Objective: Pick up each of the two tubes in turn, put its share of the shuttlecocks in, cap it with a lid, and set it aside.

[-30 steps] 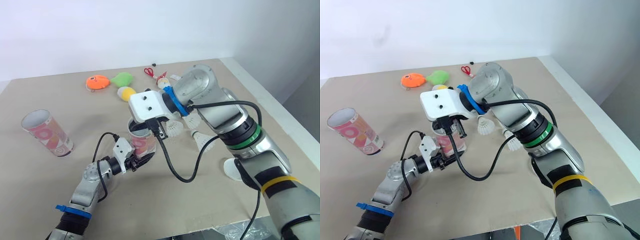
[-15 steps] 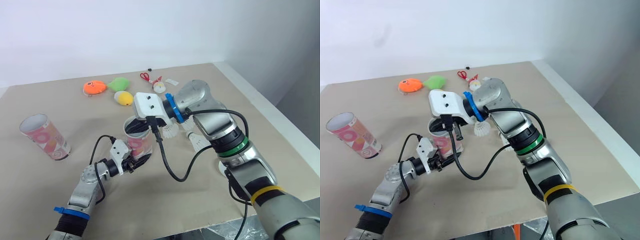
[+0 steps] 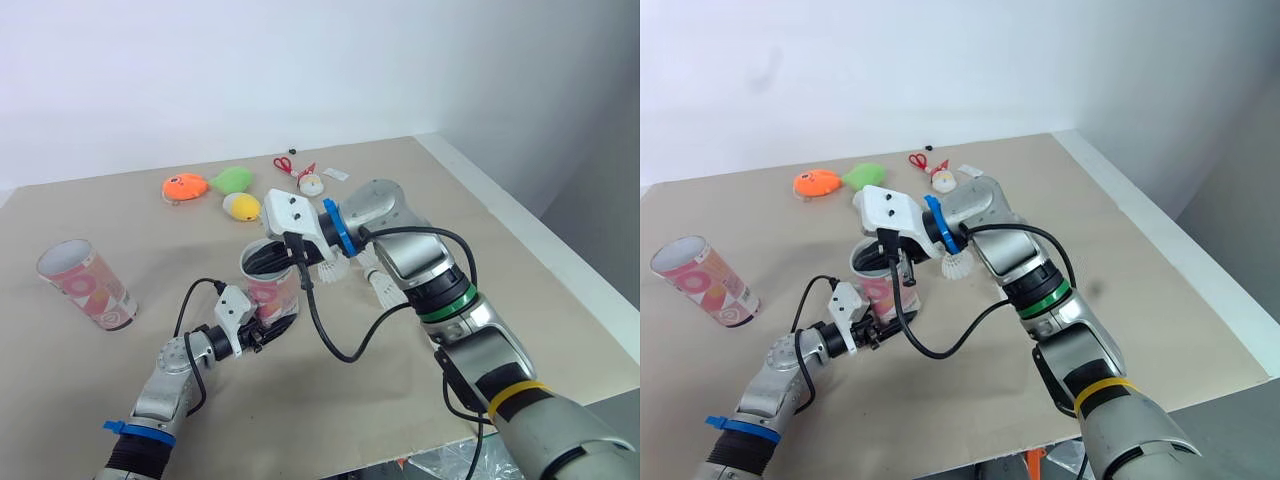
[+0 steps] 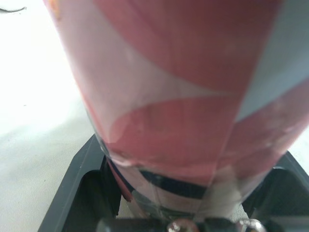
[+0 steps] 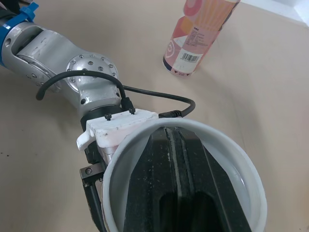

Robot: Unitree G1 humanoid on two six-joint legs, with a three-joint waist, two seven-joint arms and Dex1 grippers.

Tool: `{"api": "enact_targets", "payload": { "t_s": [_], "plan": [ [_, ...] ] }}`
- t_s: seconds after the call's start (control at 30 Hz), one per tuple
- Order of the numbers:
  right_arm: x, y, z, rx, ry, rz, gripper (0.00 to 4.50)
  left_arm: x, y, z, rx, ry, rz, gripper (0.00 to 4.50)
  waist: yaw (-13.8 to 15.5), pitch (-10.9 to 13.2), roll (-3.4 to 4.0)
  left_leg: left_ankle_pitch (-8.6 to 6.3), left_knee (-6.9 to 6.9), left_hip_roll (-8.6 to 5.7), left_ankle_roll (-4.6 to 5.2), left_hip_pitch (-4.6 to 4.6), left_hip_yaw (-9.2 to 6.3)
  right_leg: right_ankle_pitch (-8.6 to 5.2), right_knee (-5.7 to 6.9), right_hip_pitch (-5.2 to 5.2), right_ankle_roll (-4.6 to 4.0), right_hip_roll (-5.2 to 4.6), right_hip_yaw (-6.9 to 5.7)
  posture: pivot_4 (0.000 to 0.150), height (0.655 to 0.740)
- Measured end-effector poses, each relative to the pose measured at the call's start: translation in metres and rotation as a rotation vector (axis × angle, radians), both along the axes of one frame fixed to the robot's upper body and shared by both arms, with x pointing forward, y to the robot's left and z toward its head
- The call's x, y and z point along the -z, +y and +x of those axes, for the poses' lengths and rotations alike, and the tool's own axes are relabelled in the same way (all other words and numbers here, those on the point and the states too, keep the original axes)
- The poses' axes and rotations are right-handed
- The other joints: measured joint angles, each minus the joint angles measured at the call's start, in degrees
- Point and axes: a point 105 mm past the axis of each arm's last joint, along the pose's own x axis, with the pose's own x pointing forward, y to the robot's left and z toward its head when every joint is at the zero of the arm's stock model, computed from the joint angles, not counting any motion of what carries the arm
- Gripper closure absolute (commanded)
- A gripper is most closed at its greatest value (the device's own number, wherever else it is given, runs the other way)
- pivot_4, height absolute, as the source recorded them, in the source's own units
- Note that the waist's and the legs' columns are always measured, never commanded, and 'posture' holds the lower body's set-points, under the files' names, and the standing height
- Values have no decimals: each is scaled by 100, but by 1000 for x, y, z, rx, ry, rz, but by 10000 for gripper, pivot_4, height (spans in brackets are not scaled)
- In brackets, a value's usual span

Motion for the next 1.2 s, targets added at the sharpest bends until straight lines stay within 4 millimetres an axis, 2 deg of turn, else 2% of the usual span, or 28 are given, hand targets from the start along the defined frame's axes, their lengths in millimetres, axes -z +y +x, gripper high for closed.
{"api": "enact_targets", "payload": {
  "t_s": [0.4,0.53,0.67,0.83,0.9,1.07,1.2],
  "plan": [
    [-3,1,-3,3,-5,-6,44703,-1,0,0,2,-7,-5,19566,0,7,-2,-2,-9,-4,-4,6,-7,-4,-6,-10,2,-3,-2,1500,7400],
    [-10,0,-5,-14,-47,-17,44703,-4,-1,0,7,-19,-6,19566,1,45,-2,-4,-10,-12,-7,-5,-15,-4,-8,-16,3,-5,-2,1500,7400],
    [-22,-4,-9,-45,-76,-55,44703,-10,-6,-1,31,-46,-3,19566,22,131,-5,1,-9,-29,0,-36,-38,-5,-14,-24,5,-6,-1,1500,7400],
    [-38,-11,-13,-75,-85,-77,44703,-18,-11,0,54,-75,-5,19566,89,178,-38,5,-5,-42,3,-120,-41,9,-17,-90,27,-6,6,1500,7400],
    [-41,-12,-13,-80,-95,-82,44703,-19,-11,0,56,-80,-5,19566,96,189,-46,5,-6,-43,3,-126,-41,6,-17,-95,24,-6,7,1500,7400],
    [-66,-7,-21,-139,-153,-46,44703,-22,-17,3,73,-90,7,19566,145,237,-42,5,-6,-44,4,-130,-43,6,-22,-97,25,-7,2,1500,7400],
    [-78,-18,-16,-114,-214,-61,44703,-22,-18,2,80,-92,7,19566,156,248,-57,5,-4,-48,3,-135,-43,8,-30,-94,29,-8,9,1500,7400]
  ]
}}
